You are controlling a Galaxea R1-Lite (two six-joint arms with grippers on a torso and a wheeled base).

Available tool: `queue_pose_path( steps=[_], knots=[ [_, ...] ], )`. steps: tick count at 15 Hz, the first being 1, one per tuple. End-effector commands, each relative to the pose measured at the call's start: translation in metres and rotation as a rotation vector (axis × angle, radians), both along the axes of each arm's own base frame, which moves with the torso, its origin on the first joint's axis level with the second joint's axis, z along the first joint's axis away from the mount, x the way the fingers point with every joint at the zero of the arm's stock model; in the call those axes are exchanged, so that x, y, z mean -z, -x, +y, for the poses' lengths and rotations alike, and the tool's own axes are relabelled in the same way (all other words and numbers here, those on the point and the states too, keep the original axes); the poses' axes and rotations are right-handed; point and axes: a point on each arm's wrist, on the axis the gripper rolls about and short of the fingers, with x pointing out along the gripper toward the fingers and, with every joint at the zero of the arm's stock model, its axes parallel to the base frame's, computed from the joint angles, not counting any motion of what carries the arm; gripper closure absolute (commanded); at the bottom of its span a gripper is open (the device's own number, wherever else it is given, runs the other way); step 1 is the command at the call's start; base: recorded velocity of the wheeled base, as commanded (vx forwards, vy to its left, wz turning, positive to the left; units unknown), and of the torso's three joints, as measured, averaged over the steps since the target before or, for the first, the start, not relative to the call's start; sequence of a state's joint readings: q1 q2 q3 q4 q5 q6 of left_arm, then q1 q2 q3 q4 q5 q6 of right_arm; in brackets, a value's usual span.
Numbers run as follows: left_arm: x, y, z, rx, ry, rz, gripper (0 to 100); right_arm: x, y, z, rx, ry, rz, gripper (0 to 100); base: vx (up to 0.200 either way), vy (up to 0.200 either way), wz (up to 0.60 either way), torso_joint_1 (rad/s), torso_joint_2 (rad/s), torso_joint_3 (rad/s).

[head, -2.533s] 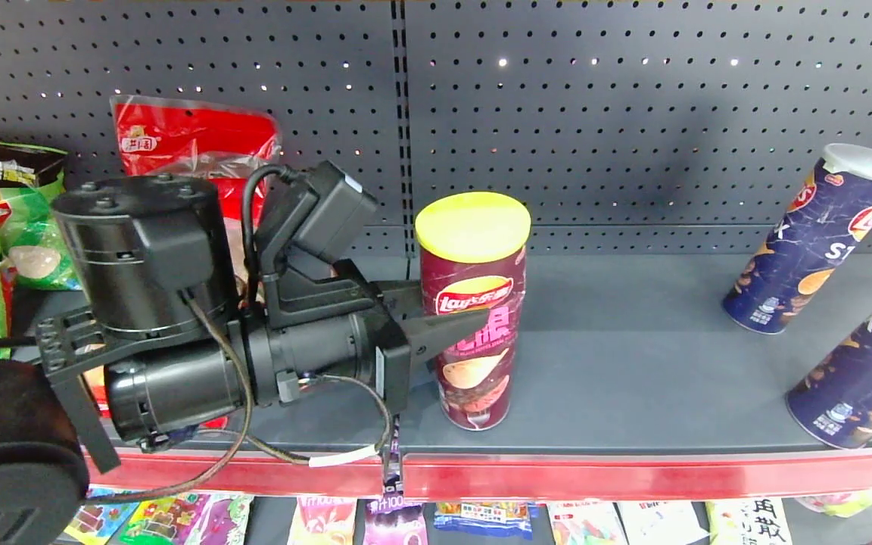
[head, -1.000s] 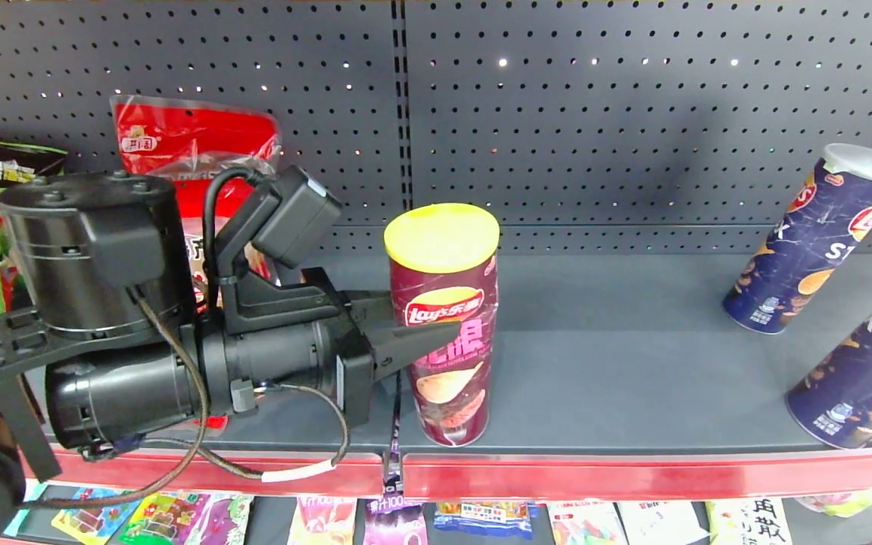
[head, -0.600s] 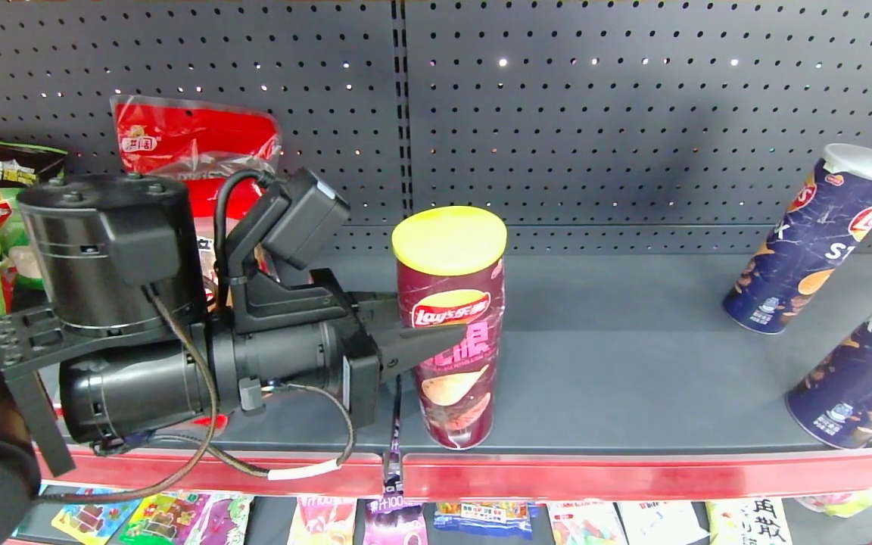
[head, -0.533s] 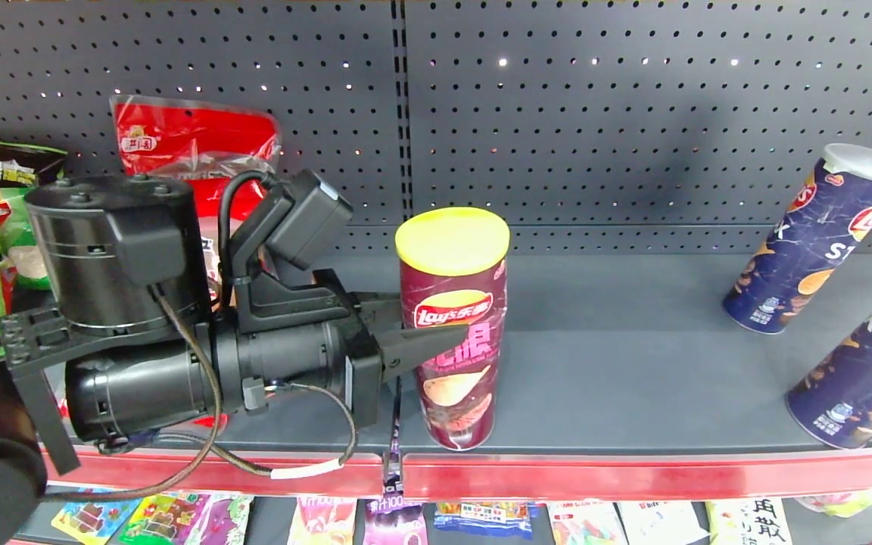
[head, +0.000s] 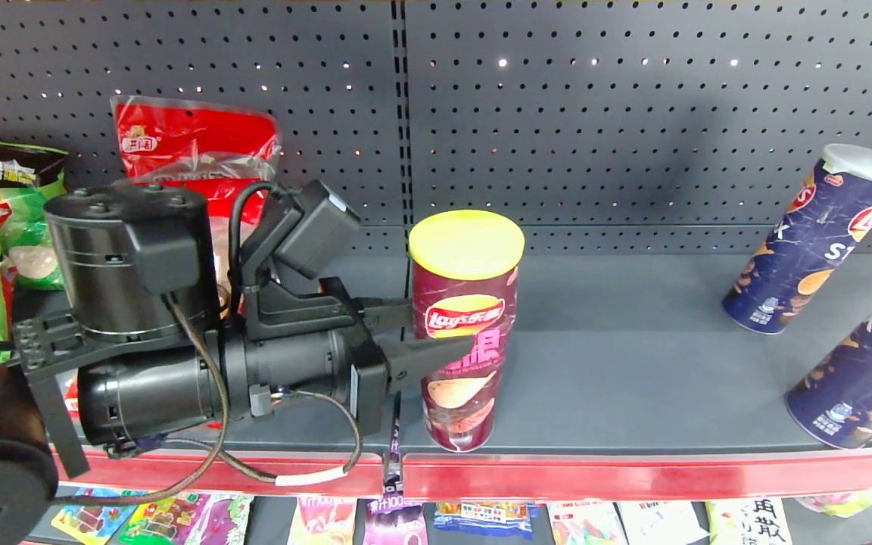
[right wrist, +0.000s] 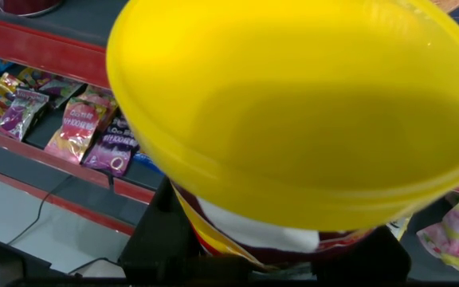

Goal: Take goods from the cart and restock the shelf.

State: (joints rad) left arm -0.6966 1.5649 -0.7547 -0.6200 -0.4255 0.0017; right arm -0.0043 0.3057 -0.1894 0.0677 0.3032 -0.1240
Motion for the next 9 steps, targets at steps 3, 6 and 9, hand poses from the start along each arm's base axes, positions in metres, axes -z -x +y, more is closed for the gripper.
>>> queue_pose_path(
  steps=[3,6,9],
  knots=[
    [-0.003,0.002,0.002,-0.026,0.008,-0.010,0,-0.007,-0.002,0.000,-0.008,0.001,0.000,100,0.000,0.000,0.00,0.000,0.00,0.000],
    [-0.003,0.021,0.020,-0.078,0.003,-0.022,0,-0.031,-0.012,0.000,-0.027,0.004,-0.001,100,0.000,0.000,0.00,0.000,0.00,0.000],
    [0.003,0.041,0.038,-0.112,-0.007,-0.016,0,-0.055,-0.022,0.002,-0.111,-0.003,-0.007,100,0.000,0.000,0.00,0.000,0.00,0.000]
  ],
)
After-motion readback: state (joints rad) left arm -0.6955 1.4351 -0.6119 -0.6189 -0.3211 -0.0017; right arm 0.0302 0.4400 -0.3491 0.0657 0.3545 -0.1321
